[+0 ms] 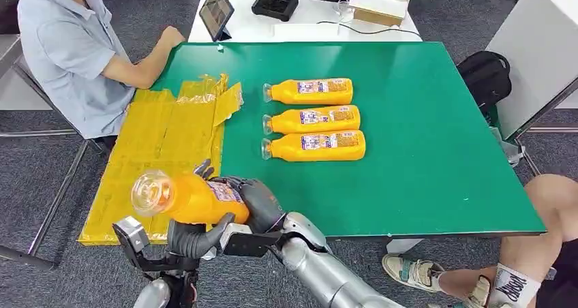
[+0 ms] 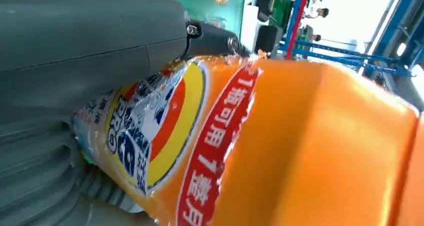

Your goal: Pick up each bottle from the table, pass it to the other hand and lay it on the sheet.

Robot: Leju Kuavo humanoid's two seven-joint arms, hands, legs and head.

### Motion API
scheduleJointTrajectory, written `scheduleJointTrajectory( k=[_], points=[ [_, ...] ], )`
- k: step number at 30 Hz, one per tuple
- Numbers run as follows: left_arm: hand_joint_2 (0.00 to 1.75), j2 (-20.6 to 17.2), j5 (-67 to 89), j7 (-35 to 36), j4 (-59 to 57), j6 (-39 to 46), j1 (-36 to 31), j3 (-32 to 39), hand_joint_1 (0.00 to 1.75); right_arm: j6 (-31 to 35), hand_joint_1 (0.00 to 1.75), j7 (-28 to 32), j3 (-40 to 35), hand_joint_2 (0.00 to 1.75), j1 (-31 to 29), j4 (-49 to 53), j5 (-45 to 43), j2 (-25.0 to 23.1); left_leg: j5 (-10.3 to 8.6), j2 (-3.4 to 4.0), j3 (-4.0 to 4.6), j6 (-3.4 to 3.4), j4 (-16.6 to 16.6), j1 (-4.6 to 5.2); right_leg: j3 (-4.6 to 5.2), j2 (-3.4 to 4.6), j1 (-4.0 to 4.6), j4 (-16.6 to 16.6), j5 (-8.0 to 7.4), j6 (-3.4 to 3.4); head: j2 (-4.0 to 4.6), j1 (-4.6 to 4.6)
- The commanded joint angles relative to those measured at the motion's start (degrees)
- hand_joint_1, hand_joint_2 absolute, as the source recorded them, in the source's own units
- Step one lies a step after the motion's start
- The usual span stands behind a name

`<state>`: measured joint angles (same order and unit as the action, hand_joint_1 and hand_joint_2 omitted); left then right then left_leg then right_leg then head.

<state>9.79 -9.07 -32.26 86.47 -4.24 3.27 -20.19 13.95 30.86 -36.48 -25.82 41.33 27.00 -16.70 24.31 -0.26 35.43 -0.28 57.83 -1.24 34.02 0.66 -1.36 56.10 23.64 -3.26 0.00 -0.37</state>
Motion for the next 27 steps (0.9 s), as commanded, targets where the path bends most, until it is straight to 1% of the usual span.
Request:
scheduleJointTrajectory(
  k=[1,3,4,6,7,9,10,14,15,16,17,18,19,20,21,22,23,25,26,27],
  points=[
    [1.75,0.3,-3.2,2.5,-2.8,0.4,-4.3,1.2,1.75,9.9,0.0,1.4,-3.8,0.0,1.6,-3.3,4.8,1.3,0.05,-0.2,-0.24,0.08,-0.1,-0.03,-0.34,-0.28,0.07,-0.1,0.11,0.16,0.0,-0.02],
    [1.75,0.0,-4.0,2.5,-3.5,1.0,-4.4,3.3,1.75,12.9,0.0,2.5,-3.4,0.0,4.2,-0.5,5.4,3.2,0.03,-0.17,-0.22,0.07,-0.1,-0.02,-0.31,-0.24,0.06,-0.1,0.08,0.14,0.0,-0.02],
    [1.75,-0.3,-4.4,2.6,-3.5,0.5,-4.3,3.9,1.75,12.9,0.0,2.7,-3.4,0.0,5.0,0.3,5.5,4.0,0.05,-0.17,-0.28,0.08,-0.1,-0.02,-0.36,-0.25,0.06,-0.1,0.1,0.16,0.0,-0.02],
    [1.75,-0.3,-4.5,2.6,-3.5,0.4,-4.2,4.0,1.75,12.9,0.0,2.8,-3.4,0.0,5.1,0.4,5.4,4.1,0.01,-0.14,-0.18,0.05,-0.1,-0.02,-0.25,-0.19,0.04,-0.1,0.05,0.09,0.0,0.0],
    [1.75,-0.3,-4.5,2.6,-3.5,0.4,-4.2,4.0,1.75,12.9,0.0,2.8,-3.4,0.0,5.1,0.4,5.4,4.1,0.03,-0.15,-0.27,0.07,-0.1,-0.02,-0.35,-0.22,0.06,-0.1,0.08,0.13,0.0,-0.02],
    [1.75,-0.2,-4.5,2.6,-3.5,0.5,-4.2,4.0,1.75,12.8,0.0,2.7,-3.4,0.0,5.0,0.4,5.4,4.0,0.02,-0.08,-0.13,0.05,-0.1,0.0,-0.16,-0.12,0.03,-0.1,0.04,0.09,0.0,0.0],
    [1.75,-0.1,-4.5,2.6,-3.5,0.5,-4.1,3.9,1.75,12.7,0.0,2.7,-3.4,0.0,4.9,0.5,5.4,3.9,0.07,-0.1,-0.27,0.08,-0.1,-0.01,-0.32,-0.18,0.05,-0.1,0.1,0.15,0.0,-0.02],
    [1.75,-0.1,-4.5,2.6,-3.5,0.5,-4.1,3.9,1.75,12.7,0.0,2.7,-3.4,0.0,4.9,0.5,5.4,3.9,0.02,-0.1,-0.15,0.05,0.0,-0.01,-0.19,-0.16,0.04,-0.1,0.05,0.11,0.0,-0.02],
    [1.75,-0.4,-3.9,2.2,-2.8,1.1,-3.6,4.5,1.75,14.0,0.0,2.6,-2.8,0.0,5.8,1.1,5.9,4.6,0.06,-0.13,-0.29,0.09,-0.1,-0.02,-0.34,-0.21,0.06,-0.1,0.1,0.17,0.0,-0.02],
    [1.75,-0.6,-3.4,2.0,-2.5,1.8,-3.3,5.3,1.75,14.4,0.0,2.8,-2.3,0.0,7.1,2.5,6.1,5.7,0.03,-0.14,-0.22,0.08,-0.1,-0.01,-0.27,-0.21,0.05,-0.1,0.07,0.15,0.0,0.0],
    [1.75,-0.5,-1.9,2.1,-2.4,4.1,-3.0,6.8,1.75,16.3,0.0,2.2,-1.5,0.0,8.8,4.5,7.6,7.2,0.01,-0.11,-0.14,0.05,-0.1,-0.01,-0.19,-0.16,0.04,-0.1,0.04,0.1,0.0,-0.02],
    [1.75,-0.5,-1.8,2.3,-2.2,4.3,-2.7,7.9,1.75,17.7,0.0,2.0,-1.2,0.0,10.8,7.0,9.5,8.8,0.06,-0.14,-0.29,0.09,-0.1,-0.02,-0.36,-0.22,0.07,-0.1,0.09,0.17,0.0,0.0],
    [1.75,-0.6,-1.9,2.5,-2.1,4.7,-2.2,9.4,1.75,18.0,0.0,2.4,-0.2,0.0,13.9,10.7,9.9,11.0,0.01,-0.2,-0.23,0.07,-0.1,0.0,-0.31,-0.26,0.03,-0.1,0.07,0.11,0.0,-0.02],
    [1.75,-0.6,-1.6,2.7,-1.7,5.1,-1.5,10.8,1.75,16.2,0.0,1.2,0.5,0.0,17.5,15.7,11.2,13.4,0.0,-0.25,-0.19,0.06,-0.1,-0.02,-0.29,-0.3,0.04,-0.2,0.07,0.08,0.0,0.0],
    [1.75,-0.6,-1.3,2.6,-1.2,5.4,-0.9,11.9,1.75,16.3,0.0,0.4,1.1,0.0,20.6,19.6,13.4,15.6,0.04,-0.31,-0.33,0.09,-0.2,-0.01,-0.47,-0.39,0.05,-0.2,0.13,0.12,0.0,0.0],
    [1.75,-0.4,-1.1,2.4,-0.6,5.6,-0.4,13.7,1.75,17.3,0.0,-0.8,2.7,0.0,25.1,24.9,15.4,18.6,0.03,-0.37,-0.3,0.08,-0.2,-0.03,-0.48,-0.43,0.06,-0.2,0.13,0.09,0.0,-0.02],
    [1.75,-0.2,1.1,1.1,-0.1,7.2,-0.2,14.8,1.75,18.3,0.0,-1.1,3.9,0.0,28.0,28.3,15.4,20.2,0.1,-0.39,-0.44,0.12,-0.2,-0.04,-0.65,-0.48,0.09,-0.3,0.19,0.14,0.0,-0.02],
    [1.75,-0.4,4.3,0.1,0.2,10.0,-0.5,16.2,1.75,21.6,0.0,-1.0,6.1,0.0,32.2,34.3,15.2,21.9,0.07,-0.46,-0.2,0.09,-0.1,0.04,-0.39,-0.48,-0.01,-0.2,0.19,0.06,0.0,0.0],
    [1.75,-0.9,9.8,-1.1,-0.1,14.3,-1.1,16.7,1.75,23.6,0.0,-1.2,7.8,0.0,34.4,38.4,14.9,21.9,0.17,-0.47,-0.29,0.13,-0.1,-0.01,-0.52,-0.53,0.06,-0.2,0.28,0.12,0.0,0.0],
    [1.75,-1.5,14.3,-1.0,-0.6,17.5,-1.8,17.0,1.75,24.4,0.0,-0.9,8.9,0.0,35.4,41.0,13.7,21.3,0.12,-0.48,-0.05,0.11,0.0,0.04,-0.28,-0.49,0.0,-0.1,0.29,-0.02,0.0,-0.02]
  ],
)
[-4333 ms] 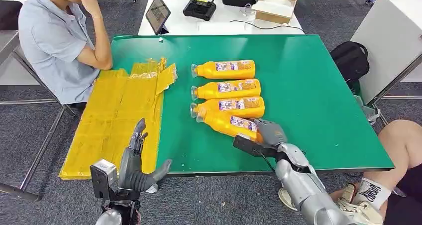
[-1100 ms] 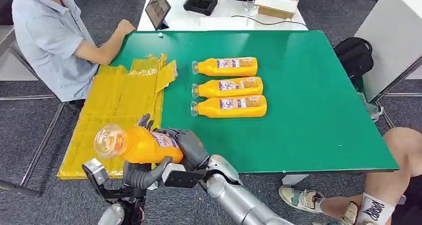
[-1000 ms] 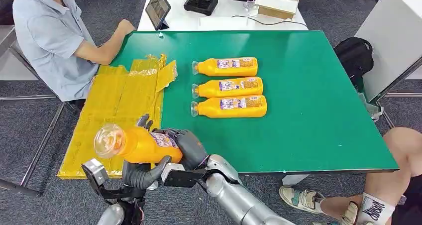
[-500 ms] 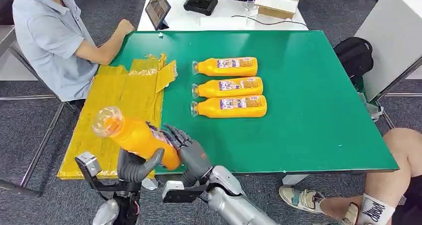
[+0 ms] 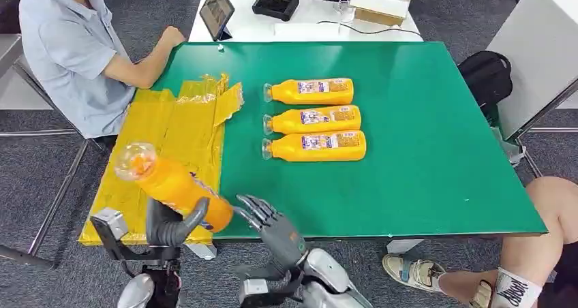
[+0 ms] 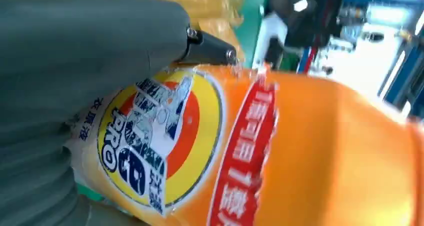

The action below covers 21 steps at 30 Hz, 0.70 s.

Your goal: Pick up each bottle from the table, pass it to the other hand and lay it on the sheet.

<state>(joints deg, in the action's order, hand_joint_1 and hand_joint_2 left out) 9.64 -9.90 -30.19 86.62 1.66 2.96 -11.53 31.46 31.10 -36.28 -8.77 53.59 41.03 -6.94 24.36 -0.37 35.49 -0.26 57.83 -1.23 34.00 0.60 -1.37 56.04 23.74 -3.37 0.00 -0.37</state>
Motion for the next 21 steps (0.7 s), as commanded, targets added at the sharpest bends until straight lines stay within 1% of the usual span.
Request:
scheduleJointTrajectory(
  k=[1,2,3,4,5,6,7,8,10,12,13,14,16,18,20,21],
  points=[
    [1.75,-2.2,18.0,-2.8,-1.3,12.8,-2.4,8.5,1.75,7.0,0.0,-0.8,9.4,0.0,18.9,31.2,-1.6,10.8,0.07,-0.34,-0.02,0.08,0.0,0.04,-0.16,-0.34,-0.02,0.0,0.18,0.03,0.0,-0.02],
    [1.75,-2.9,19.7,-2.2,-1.7,13.1,-3.2,8.5,1.75,6.9,0.0,-0.7,9.9,0.0,18.9,32.1,-2.0,10.3,0.17,-0.24,-0.06,0.05,0.1,0.0,-0.2,-0.28,0.03,0.1,0.22,0.11,0.0,0.0],
    [1.75,-5.0,27.7,-1.5,-2.8,16.9,-4.2,7.6,1.75,6.3,0.0,-0.5,10.3,0.0,18.7,32.4,-3.0,9.6,0.14,-0.24,0.0,0.03,0.0,0.05,-0.11,-0.22,-0.01,0.1,0.18,0.09,0.0,-0.02],
    [1.75,-6.3,33.8,1.1,-4.6,19.1,-5.6,7.7,1.75,4.9,0.0,-0.4,10.8,0.0,18.4,32.2,-4.3,9.1,0.19,-0.16,-0.13,0.03,0.1,0.01,-0.2,-0.19,0.04,0.1,0.21,0.17,0.0,0.0],
    [1.75,-7.5,37.5,3.0,-5.9,19.1,-6.9,7.7,1.75,4.3,0.0,-0.1,11.5,0.0,18.4,31.6,-5.0,8.7,0.12,-0.18,-0.05,0.03,0.0,0.01,-0.12,-0.2,0.03,0.0,0.14,0.13,0.0,0.02],
    [1.75,-9.6,44.7,5.3,-8.3,20.4,-8.4,7.2,1.75,2.9,0.0,0.0,11.6,0.0,18.4,30.9,-5.5,8.6,0.05,-0.22,0.0,0.02,0.0,0.03,-0.04,-0.22,-0.01,0.0,0.09,0.09,0.0,0.02],
    [1.75,-10.4,47.2,7.0,-11.0,20.5,-10.3,8.1,1.75,1.5,0.0,0.3,12.2,0.0,18.6,29.8,-7.0,8.3,0.08,-0.2,-0.13,0.02,0.0,-0.01,-0.16,-0.23,0.05,0.0,0.12,0.17,0.0,0.02],
    [1.75,-12.9,53.1,9.9,-13.6,19.4,-11.6,7.0,1.75,0.1,0.0,1.0,12.5,0.0,18.9,29.0,-8.4,8.2,0.02,-0.28,-0.12,0.01,-0.1,0.02,-0.16,-0.29,0.01,0.0,0.1,0.13,0.0,0.02],
    [1.75,-15.2,54.5,10.6,-17.7,16.9,-14.2,8.6,1.75,-0.5,0.0,2.0,13.5,0.0,19.5,27.0,-9.5,7.9,-0.03,-0.26,-0.22,-0.03,-0.1,0.0,-0.22,-0.27,0.03,0.0,0.07,0.16,0.0,0.02],
    [1.75,-17.5,56.9,11.7,-20.6,15.6,-17.0,9.0,1.75,-0.8,0.0,2.2,14.3,0.0,20.2,25.8,-10.8,7.8,-0.06,-0.22,-0.31,-0.03,-0.2,-0.03,-0.31,-0.24,0.06,-0.1,0.05,0.19,0.0,0.0],
    [1.75,-19.1,59.4,12.7,-22.4,14.9,-18.8,8.8,1.75,-1.6,0.0,2.8,14.7,0.0,20.1,25.2,-11.7,7.8,-0.13,-0.2,-0.16,-0.04,-0.1,-0.04,-0.16,-0.2,0.05,0.0,0.02,0.14,0.0,0.02],
    [1.75,-20.2,61.5,13.3,-23.8,14.5,-20.2,8.3,1.75,-2.0,0.0,3.5,15.0,0.0,19.7,24.7,-12.0,7.6,-0.09,-0.18,-0.27,-0.02,-0.1,-0.04,-0.26,-0.23,0.07,0.0,0.04,0.2,0.0,0.0],
    [1.75,-21.0,63.4,13.6,-26.2,13.6,-22.4,7.9,1.75,-2.6,0.0,4.1,15.5,0.0,18.8,24.1,-12.2,7.2,-0.12,-0.17,-0.25,-0.01,-0.1,-0.07,-0.24,-0.22,0.1,0.0,-0.02,0.29,0.0,0.0],
    [1.75,-21.0,63.4,13.6,-26.3,13.6,-22.6,7.9,1.75,-2.7,0.0,4.1,15.6,0.0,18.6,24.1,-12.2,7.2,-0.15,-0.11,-0.15,-0.03,-0.1,-0.04,-0.11,-0.15,0.05,0.0,-0.07,0.24,0.0,0.0],
    [1.75,-21.6,65.2,14.7,-28.6,11.5,-24.3,6.0,1.75,-4.4,0.0,4.5,15.6,0.0,17.9,23.9,-13.1,6.7,-0.13,-0.1,-0.19,-0.01,-0.1,-0.04,-0.16,-0.16,0.06,0.0,-0.06,0.25,0.0,0.0],
    [1.75,-22.5,67.3,15.2,-31.5,10.2,-26.9,3.6,1.75,-5.5,0.0,4.9,15.5,0.0,17.1,22.9,-13.1,6.4,-0.14,-0.1,-0.16,-0.01,-0.1,-0.03,-0.14,-0.15,0.04,0.0,-0.06,0.23,0.0,0.0]
  ],
)
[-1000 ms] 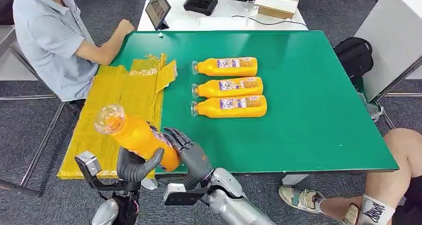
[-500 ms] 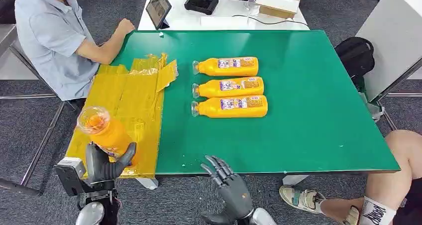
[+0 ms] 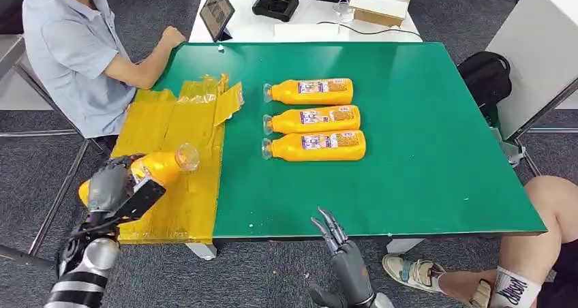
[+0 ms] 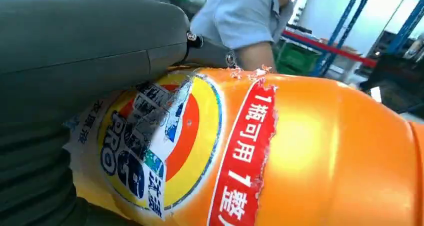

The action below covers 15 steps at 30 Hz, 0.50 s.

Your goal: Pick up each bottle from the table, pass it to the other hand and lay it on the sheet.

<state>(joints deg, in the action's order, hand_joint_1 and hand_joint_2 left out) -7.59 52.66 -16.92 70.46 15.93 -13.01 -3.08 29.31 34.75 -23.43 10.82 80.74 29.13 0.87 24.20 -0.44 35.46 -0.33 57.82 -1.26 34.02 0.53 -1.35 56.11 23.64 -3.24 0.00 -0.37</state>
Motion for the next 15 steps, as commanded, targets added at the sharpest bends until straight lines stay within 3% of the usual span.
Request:
scheduleJointTrajectory(
  k=[1,5,7,10,15],
  points=[
    [1.75,-5.6,5.3,2.0,-19.1,-5.3,-13.9,-6.6,1.75,-4.1,0.0,1.6,2.5,0.0,-3.4,-5.6,-1.2,-1.7,0.02,-0.09,-0.18,0.07,0.0,-0.01,-0.22,-0.16,0.05,-0.1,0.05,0.14,0.0,0.0],
    [1.75,-6.2,8.9,2.7,-33.1,-8.9,-23.2,-12.5,1.71,-8.0,0.0,2.9,2.7,0.0,-5.2,-10.8,-4.2,-2.6,-0.08,-0.22,-0.06,0.03,0.0,-0.04,-0.14,-0.29,0.07,-0.1,0.02,0.13,0.0,-0.02],
    [1.75,-5.4,10.4,3.6,-39.4,-10.4,-27.1,-14.1,1.59,-9.4,0.0,3.6,2.4,0.0,-6.3,-12.7,-4.8,-2.8,-0.07,-0.2,-0.17,0.04,-0.1,-0.06,-0.24,-0.28,0.1,-0.1,0.02,0.17,0.0,-0.02],
    [1.75,-4.3,12.2,4.6,-44.5,-10.1,-29.9,-15.6,1.57,-10.1,0.0,3.8,2.3,0.0,-7.6,-14.0,-5.1,-3.4,-0.09,-0.07,-0.15,0.04,0.0,-0.04,-0.22,-0.13,0.07,-0.1,-0.02,0.13,0.0,0.0],
    [1.75,-2.4,10.1,2.6,-48.7,-13.2,-31.9,-14.9,1.73,-10.6,0.0,4.0,2.3,0.0,-8.6,-15.0,-5.4,-3.6,-0.05,-0.1,-0.26,0.07,-0.1,-0.04,-0.34,-0.21,0.09,-0.1,0.04,0.16,0.0,-0.09]
  ],
)
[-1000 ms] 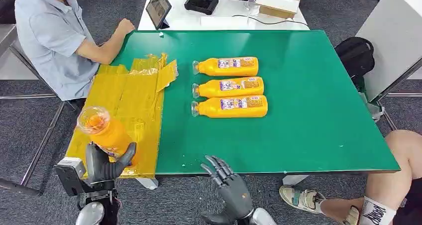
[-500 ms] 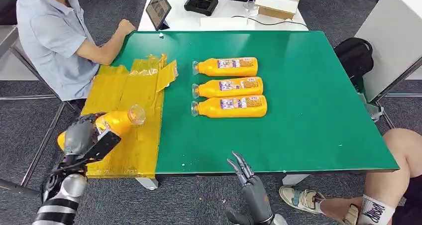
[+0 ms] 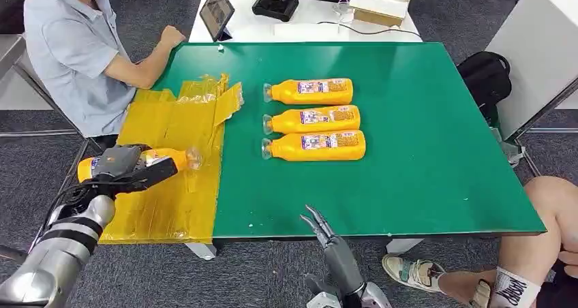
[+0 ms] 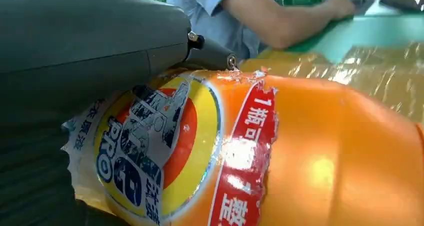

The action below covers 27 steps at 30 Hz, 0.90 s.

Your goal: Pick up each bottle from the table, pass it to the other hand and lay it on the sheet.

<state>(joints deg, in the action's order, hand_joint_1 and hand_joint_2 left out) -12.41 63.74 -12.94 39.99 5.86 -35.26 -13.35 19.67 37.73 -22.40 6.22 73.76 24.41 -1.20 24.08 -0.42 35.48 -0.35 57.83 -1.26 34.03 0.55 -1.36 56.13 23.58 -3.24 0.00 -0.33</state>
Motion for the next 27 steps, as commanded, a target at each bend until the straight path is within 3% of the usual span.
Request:
scheduleJointTrajectory(
  k=[1,4,5,6,7,9,19,27],
  points=[
    [1.75,2.6,-1.2,-2.0,-18.1,-3.3,-9.7,-4.7,1.73,-1.1,0.0,1.1,1.3,0.0,-4.0,-8.1,-0.8,-1.5,0.05,-0.09,-0.16,0.06,0.0,-0.03,-0.22,-0.15,0.06,-0.1,0.07,0.11,0.0,-0.02],
    [1.75,4.6,-4.3,-4.8,-17.6,-5.7,-10.1,-3.5,1.59,-1.8,0.0,1.0,1.8,0.0,-4.4,-8.9,-1.6,-1.6,0.03,-0.06,-0.08,0.05,0.0,-0.02,-0.12,-0.12,0.04,-0.1,0.05,0.08,0.0,-0.07],
    [1.75,5.4,-5.4,-5.1,-17.3,-6.9,-10.3,-3.4,1.4,-1.9,0.0,1.1,2.0,0.0,-4.6,-9.6,-1.6,-1.7,0.06,-0.15,-0.15,0.08,0.0,-0.03,-0.23,-0.22,0.07,0.0,0.1,0.13,0.0,-0.04],
    [1.75,5.7,-6.5,-6.0,-17.4,-8.8,-10.6,-3.4,0.72,-2.2,0.0,1.2,1.9,0.0,-4.8,-10.0,-1.7,-1.7,0.03,-0.14,-0.13,0.07,0.0,-0.01,-0.2,-0.2,0.05,-0.1,0.07,0.1,0.0,-0.04],
    [1.75,5.6,-7.2,-6.4,-17.6,-10.4,-11.0,-3.5,0.26,-2.4,0.0,1.5,1.9,0.0,-5.1,-10.3,-1.9,-1.7,0.06,-0.16,-0.21,0.09,0.0,-0.04,-0.31,-0.25,0.09,-0.1,0.1,0.16,0.0,-0.04],
    [1.75,5.2,-7.9,-4.0,-19.1,-13.0,-12.5,-4.1,0.07,-2.4,0.0,2.1,2.3,0.0,-5.8,-11.4,-2.2,-2.1,0.04,-0.14,-0.18,0.08,0.0,-0.04,-0.28,-0.22,0.08,-0.1,0.07,0.15,0.0,-0.04],
    [1.75,4.4,-9.3,-4.9,-19.9,-15.2,-13.1,-3.8,0.05,-2.5,0.0,2.2,2.5,0.0,-6.5,-12.0,-2.3,-2.2,0.07,0.02,-0.2,0.06,0.0,-0.02,-0.24,-0.1,0.06,0.0,0.07,0.13,0.0,-0.07],
    [1.75,6.3,-13.1,-8.3,-19.2,-17.5,-13.9,-3.0,0.0,-3.3,0.0,2.3,2.5,0.0,-8.3,-13.8,-2.4,-2.8,0.09,0.0,-0.19,0.1,0.0,-0.04,-0.26,-0.13,0.09,0.0,0.08,0.13,0.0,-0.04]
  ],
)
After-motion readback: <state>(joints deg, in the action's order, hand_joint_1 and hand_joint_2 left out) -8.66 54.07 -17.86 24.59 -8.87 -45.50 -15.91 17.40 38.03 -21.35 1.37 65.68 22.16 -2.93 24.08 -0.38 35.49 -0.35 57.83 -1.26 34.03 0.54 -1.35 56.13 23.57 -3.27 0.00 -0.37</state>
